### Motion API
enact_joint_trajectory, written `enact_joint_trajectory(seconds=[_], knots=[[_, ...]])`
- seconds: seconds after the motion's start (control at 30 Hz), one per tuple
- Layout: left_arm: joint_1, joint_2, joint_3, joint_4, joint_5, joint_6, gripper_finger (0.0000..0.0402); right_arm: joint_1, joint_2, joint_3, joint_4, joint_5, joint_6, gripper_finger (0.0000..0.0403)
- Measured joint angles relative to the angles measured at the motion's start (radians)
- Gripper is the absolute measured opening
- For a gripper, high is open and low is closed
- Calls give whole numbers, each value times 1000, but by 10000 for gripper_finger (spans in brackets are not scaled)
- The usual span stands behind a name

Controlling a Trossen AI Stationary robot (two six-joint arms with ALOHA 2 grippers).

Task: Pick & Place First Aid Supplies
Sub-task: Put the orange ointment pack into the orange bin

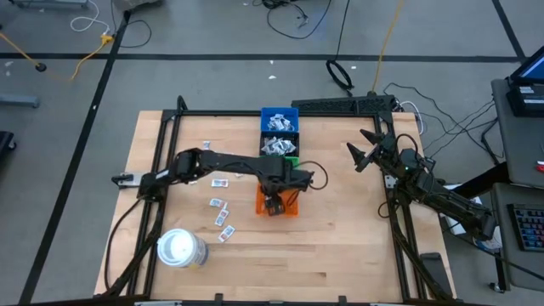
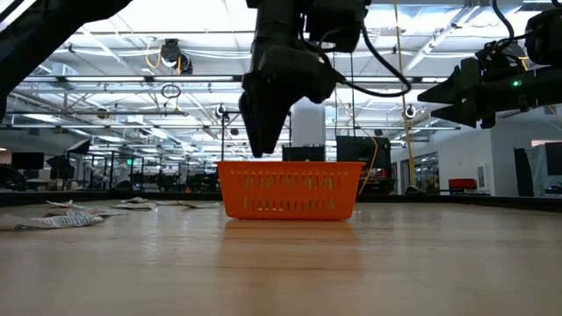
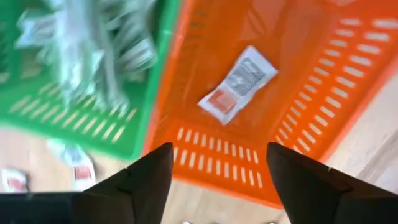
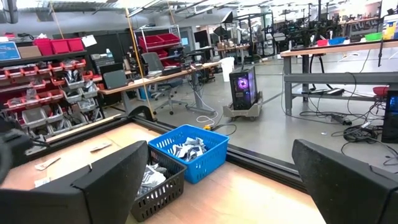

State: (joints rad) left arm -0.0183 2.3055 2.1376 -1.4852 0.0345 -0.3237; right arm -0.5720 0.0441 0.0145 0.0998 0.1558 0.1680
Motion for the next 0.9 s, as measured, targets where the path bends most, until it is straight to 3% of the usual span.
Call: enact_joint_trajectory(seconds=[0.27, 0.63, 0.9], knots=[[1, -25, -2, -77, 1, -187, 284, 0, 0, 0, 0, 0, 0, 393], [-58, -31, -16, -75, 43, -265, 285, 0, 0, 0, 0, 0, 0, 393], [-113, -193, -301, 101, 56, -372, 285, 0, 0, 0, -1, 0, 0, 393]])
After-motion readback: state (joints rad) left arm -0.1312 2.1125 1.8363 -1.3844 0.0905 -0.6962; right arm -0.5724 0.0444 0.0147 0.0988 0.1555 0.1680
